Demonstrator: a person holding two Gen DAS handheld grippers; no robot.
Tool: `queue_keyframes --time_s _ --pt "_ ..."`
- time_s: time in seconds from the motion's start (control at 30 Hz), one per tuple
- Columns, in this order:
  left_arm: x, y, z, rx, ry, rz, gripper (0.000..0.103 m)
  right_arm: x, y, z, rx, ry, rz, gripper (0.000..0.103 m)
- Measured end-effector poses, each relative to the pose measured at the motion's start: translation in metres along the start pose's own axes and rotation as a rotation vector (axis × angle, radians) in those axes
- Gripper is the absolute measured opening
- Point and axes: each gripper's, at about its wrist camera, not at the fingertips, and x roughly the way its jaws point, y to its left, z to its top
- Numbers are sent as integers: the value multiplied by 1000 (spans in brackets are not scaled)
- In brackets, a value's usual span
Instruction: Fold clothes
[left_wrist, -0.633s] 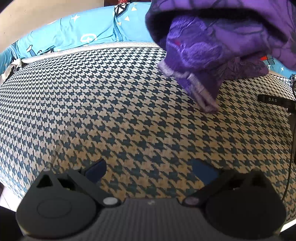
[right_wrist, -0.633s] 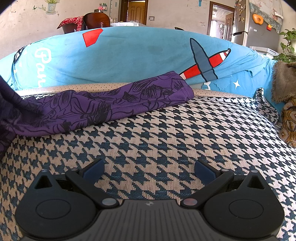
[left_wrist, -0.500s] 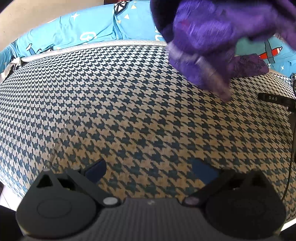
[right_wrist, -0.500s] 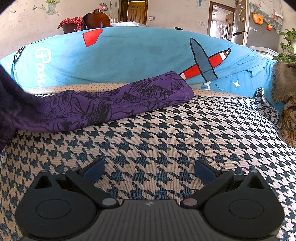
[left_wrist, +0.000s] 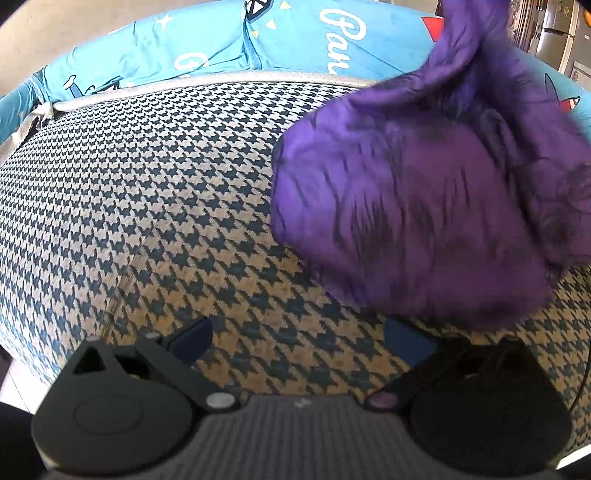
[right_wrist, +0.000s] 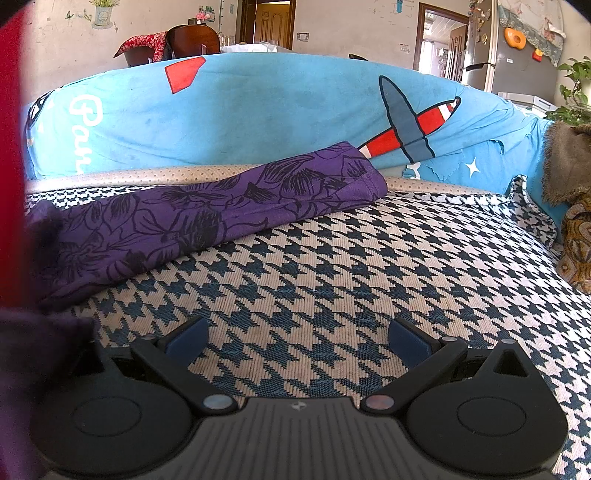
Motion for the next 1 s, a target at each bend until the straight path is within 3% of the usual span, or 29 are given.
queue_keyframes --time_s 0.27,0.47,0.63,1.0 --pt "7 -17 4 23 2 28 103 0 -1 -1 0 0 0 103" --pt "-7 -37 -6 21 4 27 103 0 0 0 0 0 0 103" --pt "-34 -74 -32 42 -6 35 103 0 0 0 0 0 0 103" --pt "-36 -99 -35 90 -24 73 103 0 0 0 0 0 0 103"
